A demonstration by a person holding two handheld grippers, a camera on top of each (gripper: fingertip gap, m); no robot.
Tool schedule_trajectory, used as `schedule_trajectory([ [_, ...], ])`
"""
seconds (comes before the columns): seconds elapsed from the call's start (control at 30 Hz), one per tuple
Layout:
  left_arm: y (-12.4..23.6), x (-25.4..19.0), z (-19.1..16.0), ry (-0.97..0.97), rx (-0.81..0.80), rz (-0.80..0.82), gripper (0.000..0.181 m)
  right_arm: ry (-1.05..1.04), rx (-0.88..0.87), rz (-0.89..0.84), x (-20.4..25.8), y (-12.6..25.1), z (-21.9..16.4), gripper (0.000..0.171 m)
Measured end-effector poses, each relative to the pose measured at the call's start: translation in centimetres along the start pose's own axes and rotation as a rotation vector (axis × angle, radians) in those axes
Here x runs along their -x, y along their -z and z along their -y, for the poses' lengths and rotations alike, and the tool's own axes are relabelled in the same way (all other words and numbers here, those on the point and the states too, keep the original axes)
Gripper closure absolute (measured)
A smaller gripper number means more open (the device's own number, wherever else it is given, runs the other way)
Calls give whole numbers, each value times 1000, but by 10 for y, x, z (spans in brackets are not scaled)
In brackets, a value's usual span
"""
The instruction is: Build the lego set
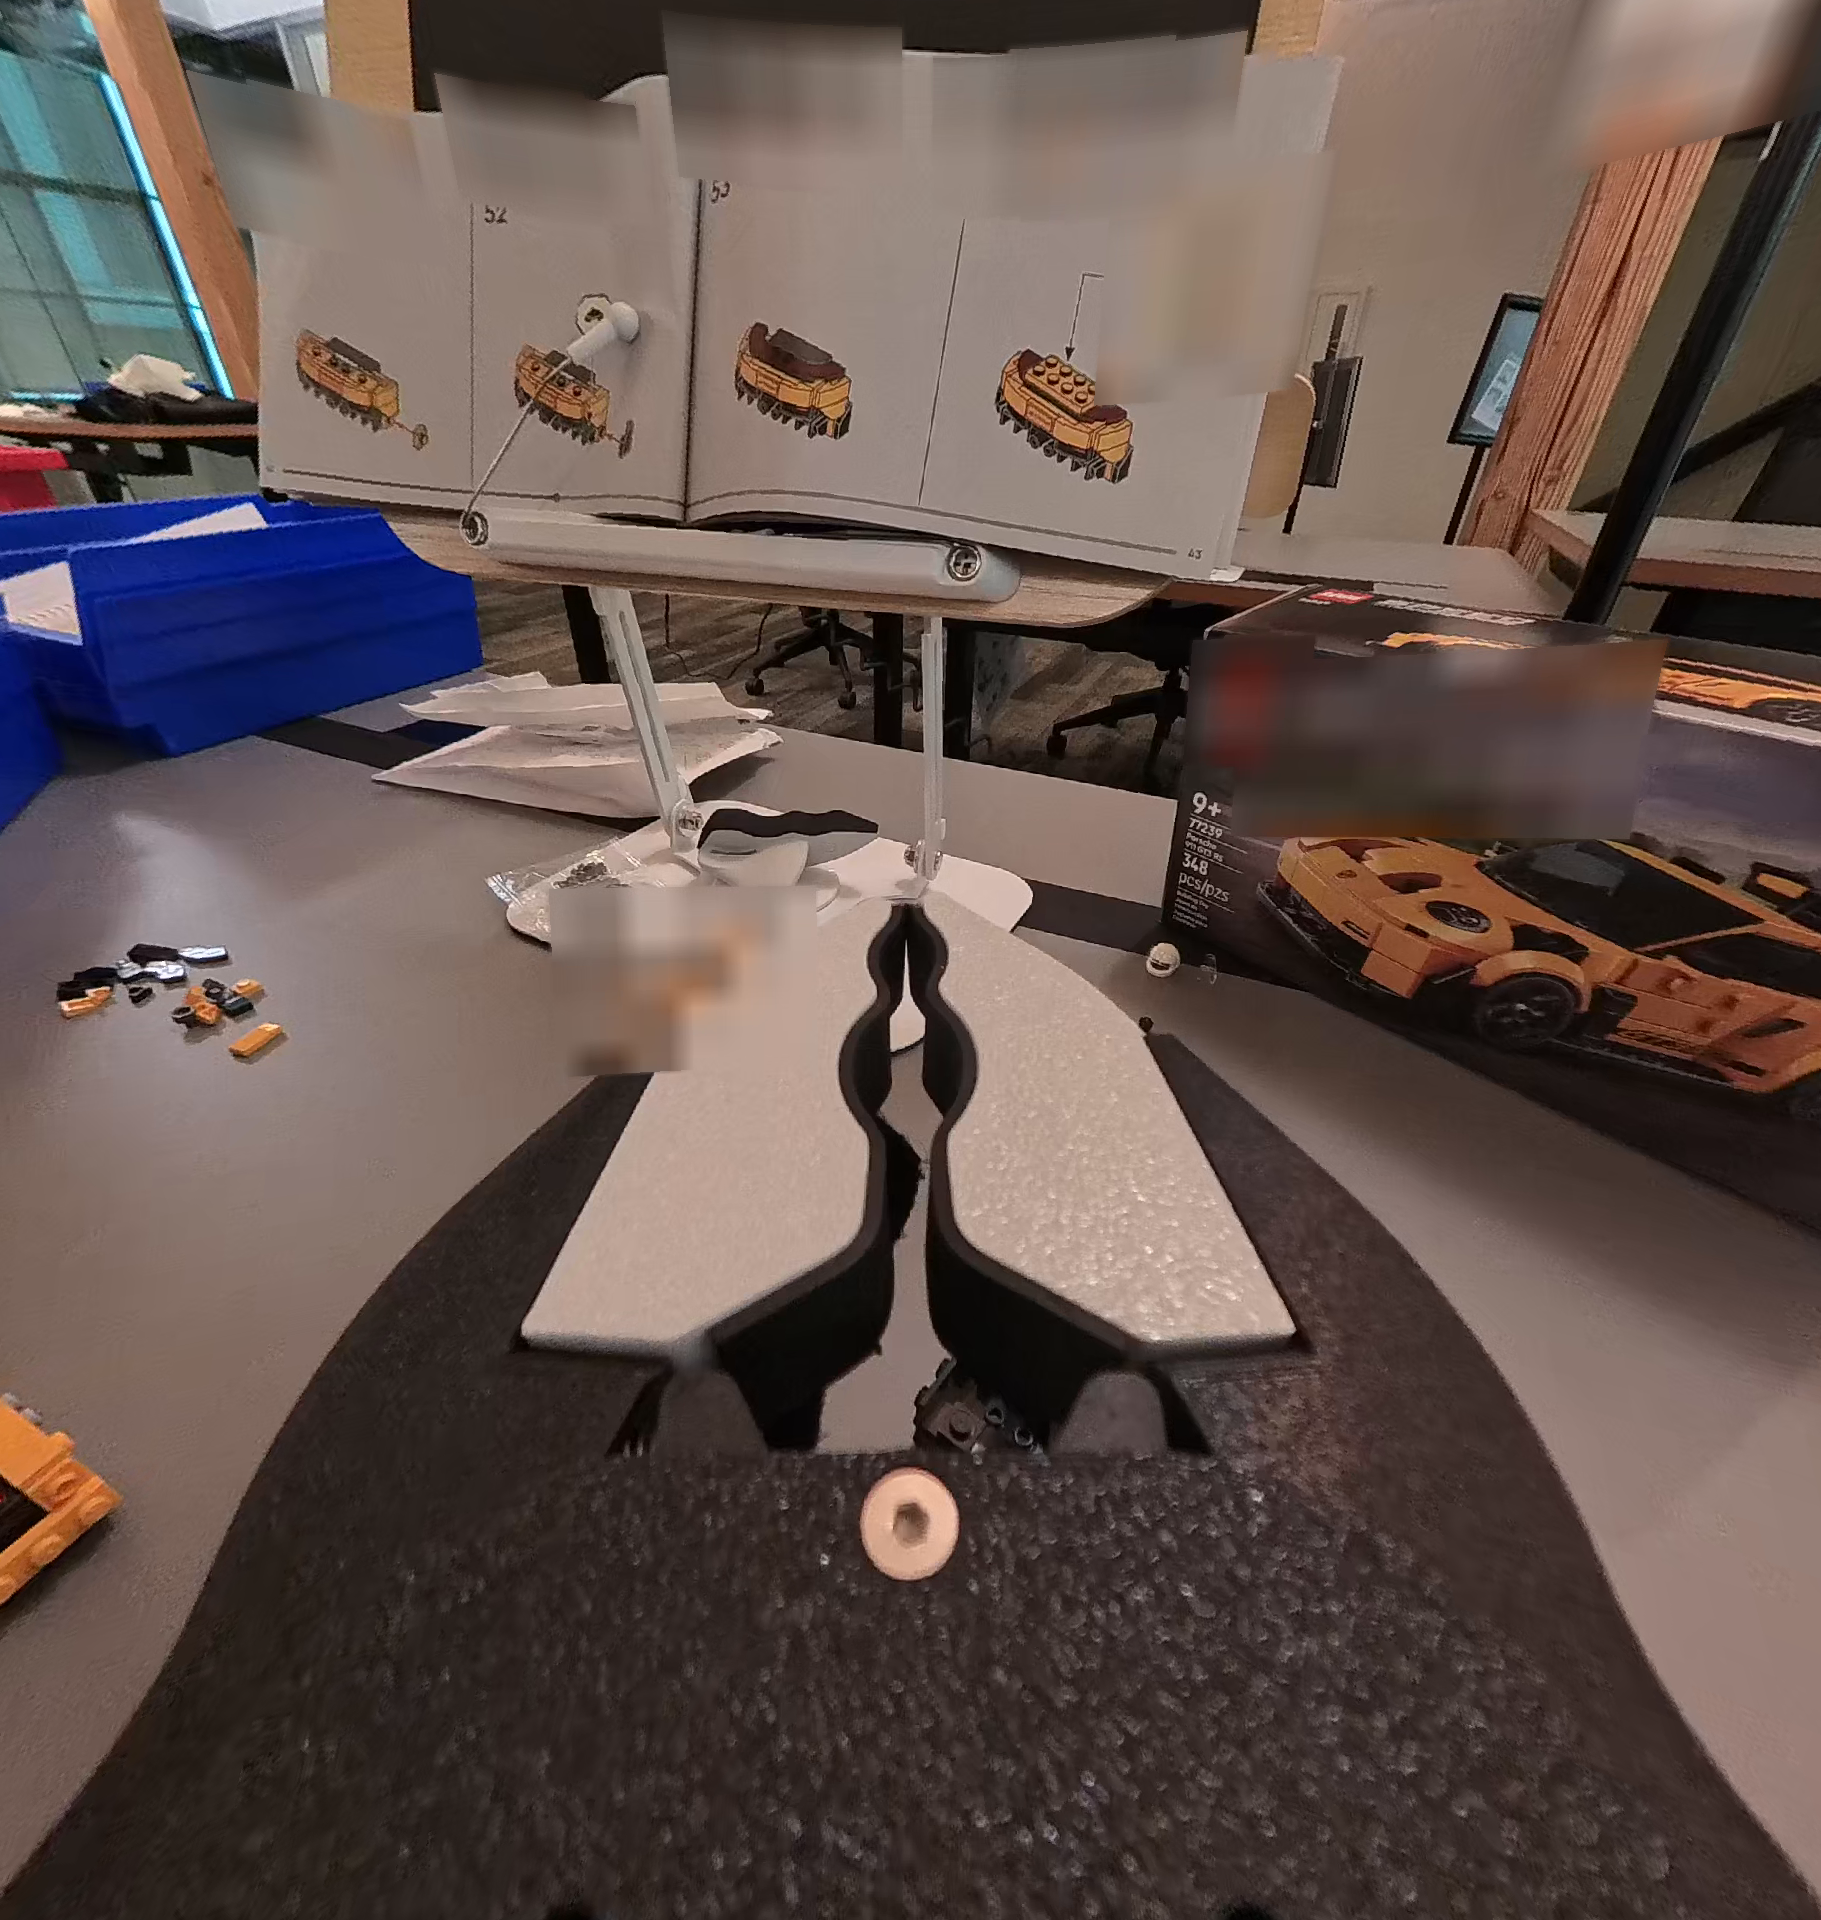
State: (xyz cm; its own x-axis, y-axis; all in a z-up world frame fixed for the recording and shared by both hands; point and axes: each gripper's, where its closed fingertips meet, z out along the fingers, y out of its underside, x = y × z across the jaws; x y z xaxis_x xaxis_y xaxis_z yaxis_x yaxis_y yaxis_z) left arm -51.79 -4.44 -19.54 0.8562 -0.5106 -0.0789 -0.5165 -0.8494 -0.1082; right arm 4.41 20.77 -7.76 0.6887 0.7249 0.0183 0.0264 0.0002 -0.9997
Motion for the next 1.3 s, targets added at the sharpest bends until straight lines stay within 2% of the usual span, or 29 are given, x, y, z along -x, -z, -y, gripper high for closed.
schedule_trajectory([
  [0.27,-15,3,-1,-71,50,-7,159,1,9,-1,0,-1,-2,171],
  [0.4,-17,-2,-1,-88,60,-45,173,1,13,-1,-1,-1,-3,171],
  [0.5,-4,-1,-3,-75,82,-33,173,-4,11,0,-1,-1,-3,171],
  [0.6,31,1,15,-80,18,50,173,-10,10,5,-2,-1,-3,171],
  [0.73,85,-36,71,-196,-75,131,173,-16,9,14,0,-2,-3,171],
  [0.83,98,-96,124,-324,-110,102,173,-21,7,22,2,-2,-2,171],
  [1.0,55,-200,207,-554,-124,9,173,-14,-9,22,3,1,2,171],
  [1.13,10,-263,275,-586,-183,-114,173,-18,-15,29,5,1,3,171],
  [1.3,-11,-325,342,-578,-282,-216,174,-6,-15,41,9,1,4,171],
])
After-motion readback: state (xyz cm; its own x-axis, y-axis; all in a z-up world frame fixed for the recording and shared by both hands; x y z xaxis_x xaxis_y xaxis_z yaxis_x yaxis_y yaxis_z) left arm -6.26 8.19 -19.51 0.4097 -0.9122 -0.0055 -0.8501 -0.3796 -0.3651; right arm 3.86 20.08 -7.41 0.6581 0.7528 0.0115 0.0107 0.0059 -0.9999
